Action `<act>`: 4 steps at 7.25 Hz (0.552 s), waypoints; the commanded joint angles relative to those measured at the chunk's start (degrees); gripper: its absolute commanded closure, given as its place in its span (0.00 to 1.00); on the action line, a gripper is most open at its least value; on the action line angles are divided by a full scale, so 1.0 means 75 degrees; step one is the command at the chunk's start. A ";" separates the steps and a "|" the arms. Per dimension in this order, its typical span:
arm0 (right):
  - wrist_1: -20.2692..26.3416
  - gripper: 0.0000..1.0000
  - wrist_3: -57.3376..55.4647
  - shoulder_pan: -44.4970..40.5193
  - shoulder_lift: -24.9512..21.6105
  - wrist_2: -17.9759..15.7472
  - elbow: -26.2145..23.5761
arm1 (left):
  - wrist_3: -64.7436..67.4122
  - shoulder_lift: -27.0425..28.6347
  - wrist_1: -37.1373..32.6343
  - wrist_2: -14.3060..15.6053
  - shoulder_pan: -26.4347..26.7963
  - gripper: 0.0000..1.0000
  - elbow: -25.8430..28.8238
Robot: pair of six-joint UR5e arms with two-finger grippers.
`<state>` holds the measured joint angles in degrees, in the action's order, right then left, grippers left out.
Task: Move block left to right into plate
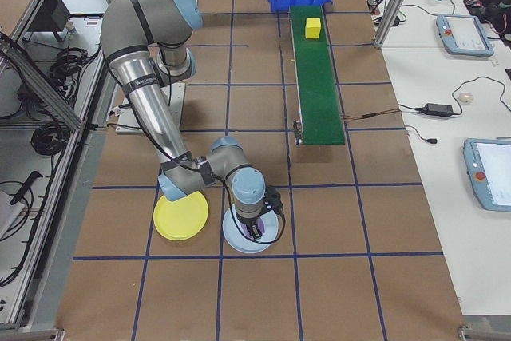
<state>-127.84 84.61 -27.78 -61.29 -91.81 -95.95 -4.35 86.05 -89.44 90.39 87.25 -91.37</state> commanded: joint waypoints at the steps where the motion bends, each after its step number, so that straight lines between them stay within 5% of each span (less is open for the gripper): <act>1: 0.0134 0.00 -0.0646 -0.0080 -0.0484 0.0181 0.0020 | 0.0005 0.0011 -0.0087 -0.0051 -0.0008 0.00 -0.0016; 2: 0.0333 0.00 -0.1069 -0.0336 -0.0929 0.0693 0.0020 | 0.0005 0.0022 -0.0041 -0.0052 -0.0008 0.00 -0.0016; 4: 0.0498 0.00 -0.2541 -0.2017 -0.1156 0.0803 0.0032 | -0.0006 0.0022 -0.0040 -0.0052 -0.0008 0.00 -0.0028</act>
<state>-125.07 72.60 -35.81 -68.87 -86.60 -95.74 -4.33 86.19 -89.77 90.02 87.18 -91.51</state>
